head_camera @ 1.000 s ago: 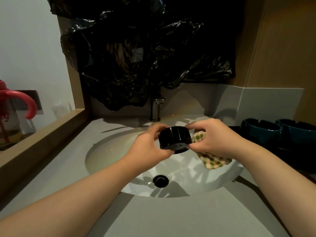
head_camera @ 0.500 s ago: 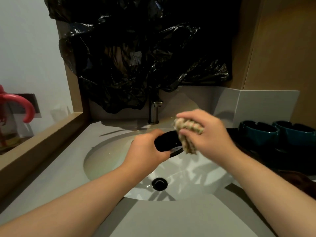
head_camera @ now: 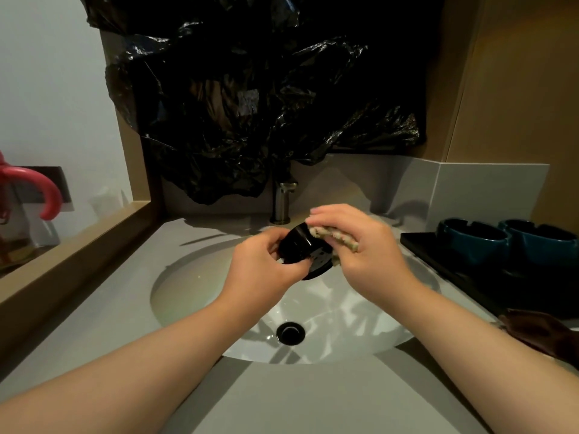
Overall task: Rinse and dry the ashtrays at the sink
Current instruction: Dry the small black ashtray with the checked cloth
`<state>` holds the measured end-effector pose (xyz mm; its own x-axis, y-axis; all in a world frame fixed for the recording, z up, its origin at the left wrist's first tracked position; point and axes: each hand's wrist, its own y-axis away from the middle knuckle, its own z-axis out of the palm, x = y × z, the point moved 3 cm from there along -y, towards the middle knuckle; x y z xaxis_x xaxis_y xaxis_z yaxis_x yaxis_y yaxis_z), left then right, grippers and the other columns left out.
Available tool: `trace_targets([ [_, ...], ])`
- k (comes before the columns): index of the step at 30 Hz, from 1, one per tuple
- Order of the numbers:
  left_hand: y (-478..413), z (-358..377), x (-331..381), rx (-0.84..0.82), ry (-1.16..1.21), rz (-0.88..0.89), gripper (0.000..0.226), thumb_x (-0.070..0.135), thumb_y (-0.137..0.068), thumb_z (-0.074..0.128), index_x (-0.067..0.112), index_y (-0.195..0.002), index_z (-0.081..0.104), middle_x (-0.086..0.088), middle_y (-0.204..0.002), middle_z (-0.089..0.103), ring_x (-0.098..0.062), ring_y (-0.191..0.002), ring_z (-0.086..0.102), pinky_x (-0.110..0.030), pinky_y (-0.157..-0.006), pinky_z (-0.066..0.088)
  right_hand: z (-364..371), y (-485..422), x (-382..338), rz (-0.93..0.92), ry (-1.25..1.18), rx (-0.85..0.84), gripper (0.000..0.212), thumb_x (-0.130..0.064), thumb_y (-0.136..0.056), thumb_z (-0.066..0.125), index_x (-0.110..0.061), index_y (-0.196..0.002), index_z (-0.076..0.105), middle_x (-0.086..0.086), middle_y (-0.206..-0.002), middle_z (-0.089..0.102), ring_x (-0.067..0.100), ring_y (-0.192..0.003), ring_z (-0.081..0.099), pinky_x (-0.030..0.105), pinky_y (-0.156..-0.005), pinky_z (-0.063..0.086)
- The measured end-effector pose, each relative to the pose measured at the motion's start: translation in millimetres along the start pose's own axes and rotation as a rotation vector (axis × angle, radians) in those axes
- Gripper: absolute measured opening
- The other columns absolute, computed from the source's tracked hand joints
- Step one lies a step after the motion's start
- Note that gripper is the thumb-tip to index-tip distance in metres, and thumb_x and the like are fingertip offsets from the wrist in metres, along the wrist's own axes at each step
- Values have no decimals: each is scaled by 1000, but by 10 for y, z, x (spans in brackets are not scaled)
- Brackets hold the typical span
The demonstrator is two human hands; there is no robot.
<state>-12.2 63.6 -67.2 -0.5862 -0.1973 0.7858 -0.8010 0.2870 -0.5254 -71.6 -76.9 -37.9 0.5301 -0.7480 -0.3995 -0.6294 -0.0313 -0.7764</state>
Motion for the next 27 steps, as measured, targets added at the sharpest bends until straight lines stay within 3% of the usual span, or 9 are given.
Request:
trace_targets([
  [5,11,-19,21,7,149,-49,32,5,-73,78,32,-85,64,14,-83,72,4,-83,67,-12,-77,52,-102,7,243,401,-214,12,33,2,-90,53,-24,-101,70,-9,-101,69,-1,-98,62,14,-86,49],
  [8,-32,-26,-28,19,286,-166,23,7,-78,75,25,-88,65,8,-81,74,-5,-82,70,-25,-79,55,-58,43,399,657,-439,-65,26,-3,-92,55,-21,-103,70,3,-100,73,16,-98,68,34,-91,53],
  [10,-59,-12,-86,-9,321,-247,20,10,-80,73,24,-91,64,7,-83,75,-10,-85,71,-35,-87,56,-39,55,439,775,-621,-95,25,-4,-91,56,-15,-111,67,10,-105,72,23,-101,67,37,-90,53],
  [13,-66,25,-146,-100,270,-287,22,10,-79,75,23,-93,63,8,-89,75,-11,-92,70,-40,-94,53,-111,5,440,755,-606,-31,29,-7,-89,61,-15,-116,64,10,-108,70,22,-100,67,34,-89,54],
  [17,-49,50,-154,-115,158,-272,27,12,-75,78,24,-94,64,10,-90,75,-6,-89,69,-33,-90,54,-202,-51,216,447,-190,67,24,-7,-84,66,-23,-102,68,-10,-97,68,-1,-91,63,17,-80,52],
  [19,-52,32,-155,-83,189,-267,26,9,-75,78,23,-93,64,8,-88,75,-7,-89,70,-31,-88,54,-185,-47,112,323,-126,67,25,-3,-84,65,-21,-101,69,-14,-95,67,-6,-91,60,8,-76,48],
  [23,-76,9,-144,-38,315,-336,17,9,-79,75,20,-90,66,2,-80,75,-16,-85,71,-31,-82,57,-145,5,338,574,-188,-11,22,-4,-86,64,-21,-99,68,-3,-99,69,4,-89,63,23,-82,50],
  [25,-94,1,-148,-32,388,-403,12,14,-83,72,14,-94,66,-4,-82,74,-17,-78,73,-27,-74,59,-158,26,491,722,-162,-34,22,-9,-87,65,-21,-104,65,3,-106,66,8,-87,61,24,-75,49],
  [27,-99,-9,-170,-36,408,-467,12,20,-85,71,12,-92,66,-9,-85,74,-19,-76,73,-29,-72,59,-257,-11,513,741,-136,85,21,-14,-86,67,-20,-105,63,1,-102,64,6,-85,59,21,-66,46],
])
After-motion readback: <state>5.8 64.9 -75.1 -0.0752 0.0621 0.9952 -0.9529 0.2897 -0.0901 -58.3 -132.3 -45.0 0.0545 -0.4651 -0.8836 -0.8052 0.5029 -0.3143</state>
